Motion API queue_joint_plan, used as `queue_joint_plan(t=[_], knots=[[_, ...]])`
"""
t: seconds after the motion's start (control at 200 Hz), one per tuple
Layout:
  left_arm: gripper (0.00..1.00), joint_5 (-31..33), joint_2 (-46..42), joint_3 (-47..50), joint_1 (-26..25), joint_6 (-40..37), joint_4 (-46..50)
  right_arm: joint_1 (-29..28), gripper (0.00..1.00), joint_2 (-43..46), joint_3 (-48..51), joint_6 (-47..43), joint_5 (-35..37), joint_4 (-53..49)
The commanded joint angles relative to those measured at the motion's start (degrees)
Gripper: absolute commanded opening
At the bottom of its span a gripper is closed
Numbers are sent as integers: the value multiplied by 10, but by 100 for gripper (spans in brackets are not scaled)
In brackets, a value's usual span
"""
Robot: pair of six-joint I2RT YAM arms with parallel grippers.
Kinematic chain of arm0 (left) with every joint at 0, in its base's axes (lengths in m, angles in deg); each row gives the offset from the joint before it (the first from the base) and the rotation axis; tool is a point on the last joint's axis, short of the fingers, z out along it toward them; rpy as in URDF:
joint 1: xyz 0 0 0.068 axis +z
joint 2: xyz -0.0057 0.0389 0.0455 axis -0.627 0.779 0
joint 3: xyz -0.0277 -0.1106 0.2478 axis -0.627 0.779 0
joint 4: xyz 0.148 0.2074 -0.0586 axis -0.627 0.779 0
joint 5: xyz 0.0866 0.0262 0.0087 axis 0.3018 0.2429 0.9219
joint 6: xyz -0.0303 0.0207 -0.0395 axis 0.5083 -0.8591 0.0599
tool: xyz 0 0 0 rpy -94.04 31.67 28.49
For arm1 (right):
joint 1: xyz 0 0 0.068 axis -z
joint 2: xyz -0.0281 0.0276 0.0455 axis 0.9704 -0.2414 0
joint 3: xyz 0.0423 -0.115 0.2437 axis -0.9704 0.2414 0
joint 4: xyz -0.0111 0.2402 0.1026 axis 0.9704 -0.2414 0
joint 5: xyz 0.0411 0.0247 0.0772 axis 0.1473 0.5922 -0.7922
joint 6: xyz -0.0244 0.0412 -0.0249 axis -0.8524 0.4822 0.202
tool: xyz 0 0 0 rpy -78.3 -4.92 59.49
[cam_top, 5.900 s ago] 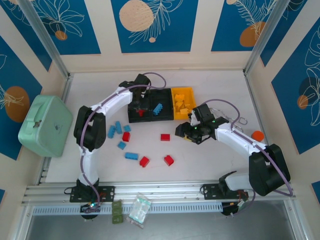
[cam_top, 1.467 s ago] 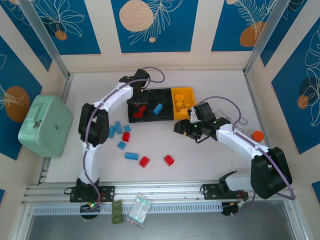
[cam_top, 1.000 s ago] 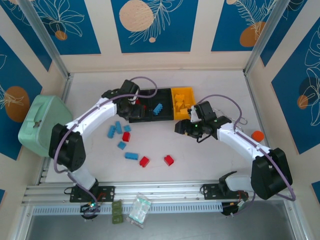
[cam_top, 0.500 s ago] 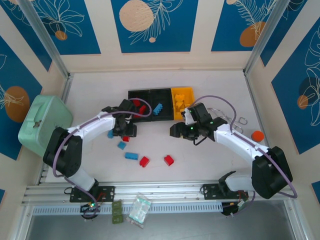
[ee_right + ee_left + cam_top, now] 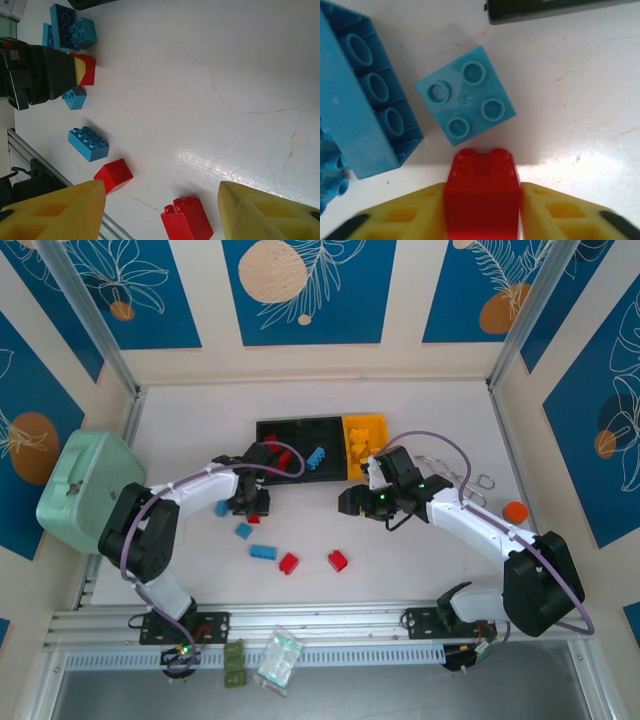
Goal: Sort the legos into containers by color
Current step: Pick up the lego from the center of the table, then place the lego in the container.
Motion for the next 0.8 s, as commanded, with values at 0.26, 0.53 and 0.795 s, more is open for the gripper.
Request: queue_joint_plan(t=[0.26, 0.53, 0.795], knots=[[31, -12, -38, -36, -1, -2, 23, -3, 61, -2, 1, 12, 8, 8], [31, -5, 19, -175, 7, -30, 52, -3, 61, -5, 3, 17, 4, 20], [31, 9, 146, -337, 33, -52, 73, -4, 61, 5, 15, 31, 7, 29]])
